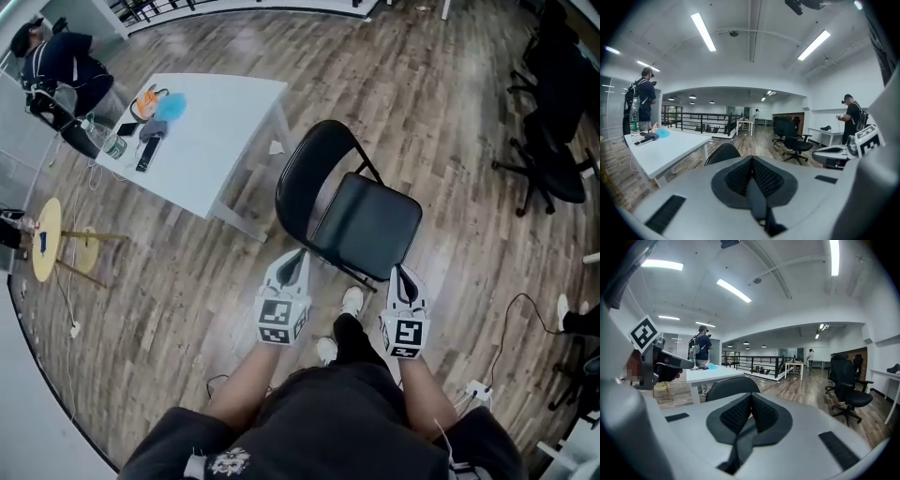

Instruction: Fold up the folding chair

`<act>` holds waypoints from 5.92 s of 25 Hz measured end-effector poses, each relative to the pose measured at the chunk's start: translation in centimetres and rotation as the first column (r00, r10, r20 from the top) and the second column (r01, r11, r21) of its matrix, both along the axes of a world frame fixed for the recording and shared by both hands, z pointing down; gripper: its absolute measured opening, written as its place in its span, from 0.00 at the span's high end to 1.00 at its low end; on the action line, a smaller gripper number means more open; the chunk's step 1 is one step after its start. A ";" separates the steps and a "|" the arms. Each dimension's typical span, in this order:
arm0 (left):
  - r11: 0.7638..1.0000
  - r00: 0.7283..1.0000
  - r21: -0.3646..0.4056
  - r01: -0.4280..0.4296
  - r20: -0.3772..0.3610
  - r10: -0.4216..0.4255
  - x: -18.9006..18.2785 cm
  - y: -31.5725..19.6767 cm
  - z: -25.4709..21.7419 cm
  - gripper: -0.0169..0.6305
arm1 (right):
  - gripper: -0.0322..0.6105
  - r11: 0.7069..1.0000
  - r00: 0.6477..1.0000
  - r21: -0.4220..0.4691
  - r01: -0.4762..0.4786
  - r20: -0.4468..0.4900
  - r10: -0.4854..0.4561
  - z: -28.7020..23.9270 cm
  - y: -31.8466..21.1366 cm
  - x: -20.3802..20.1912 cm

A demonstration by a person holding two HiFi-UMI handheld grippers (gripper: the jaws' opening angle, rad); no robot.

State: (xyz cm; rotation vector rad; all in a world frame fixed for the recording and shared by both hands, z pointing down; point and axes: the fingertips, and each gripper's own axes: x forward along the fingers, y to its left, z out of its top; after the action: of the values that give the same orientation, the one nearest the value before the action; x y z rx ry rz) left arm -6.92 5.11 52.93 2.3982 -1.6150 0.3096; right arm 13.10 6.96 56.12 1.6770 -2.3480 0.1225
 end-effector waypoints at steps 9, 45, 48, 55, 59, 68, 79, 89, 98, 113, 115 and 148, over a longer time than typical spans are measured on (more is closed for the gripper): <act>0.994 0.995 -0.107 -0.008 0.101 0.019 1.0 -10.9 4.3 0.97 | 0.93 0.990 0.998 -0.137 -0.038 0.037 0.043 7.3 -9.1 3.0; 0.864 0.971 -0.501 -0.056 0.175 0.165 -4.7 -32.6 20.3 0.60 | 0.39 0.473 0.681 -0.811 0.343 0.562 0.469 53.8 -12.7 11.2; 0.857 0.973 -0.512 -0.063 0.159 0.167 -4.8 -32.3 20.5 0.67 | 0.39 0.477 0.658 -0.799 0.367 0.585 0.474 54.0 -12.6 11.0; 0.850 0.975 -0.524 -0.053 0.158 0.158 -5.3 -32.1 19.3 0.70 | 0.39 0.457 0.672 -0.803 0.382 0.581 0.460 52.0 -13.1 10.4; 0.847 0.975 -0.528 -0.055 0.156 0.160 -5.5 -32.3 17.5 0.71 | 0.39 0.479 0.654 -0.787 0.389 0.602 0.458 49.0 -13.6 9.2; 0.855 0.976 -0.517 -0.039 0.165 0.145 -5.8 -32.5 11.2 0.75 | 0.39 0.523 0.620 -0.697 0.490 0.701 0.352 37.8 -16.0 4.1; 0.862 0.978 -0.503 -0.067 0.138 0.157 -7.8 -32.5 2.8 0.81 | 0.39 0.535 0.593 -0.549 0.642 0.798 0.109 22.5 -19.8 -8.2; 0.868 0.975 -0.492 -0.060 0.156 0.156 -13.7 -34.2 -0.8 0.83 | 0.39 0.510 0.569 -0.465 0.723 0.820 -0.059 14.8 -24.4 -23.0; 0.839 0.981 -0.534 -0.105 0.081 0.175 -20.5 -36.2 -0.6 0.85 | 0.39 0.489 0.575 -0.462 0.739 0.812 -0.101 12.5 -29.2 -35.9; 0.831 0.989 -0.549 -0.086 0.053 0.137 -30.2 -38.5 0.8 0.86 | 0.39 0.458 0.632 -0.538 0.708 0.772 -0.070 14.3 -33.1 -48.8; 0.833 0.989 -0.547 -0.083 0.057 0.136 -31.0 -38.9 1.0 0.85 | 0.39 0.464 0.654 -0.558 0.688 0.753 -0.064 14.8 -33.5 -49.7; 0.968 0.957 0.002 -0.252 -0.147 0.249 -3.2 -15.4 -11.4 0.97 | 0.93 0.994 0.995 0.056 -0.097 0.043 0.095 -11.9 -12.4 -7.8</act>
State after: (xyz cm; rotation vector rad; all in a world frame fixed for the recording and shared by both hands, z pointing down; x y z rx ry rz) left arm -10.15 -10.32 41.53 2.5490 -1.2429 0.1839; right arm 5.28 -5.42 44.20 1.8320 -2.3206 0.1073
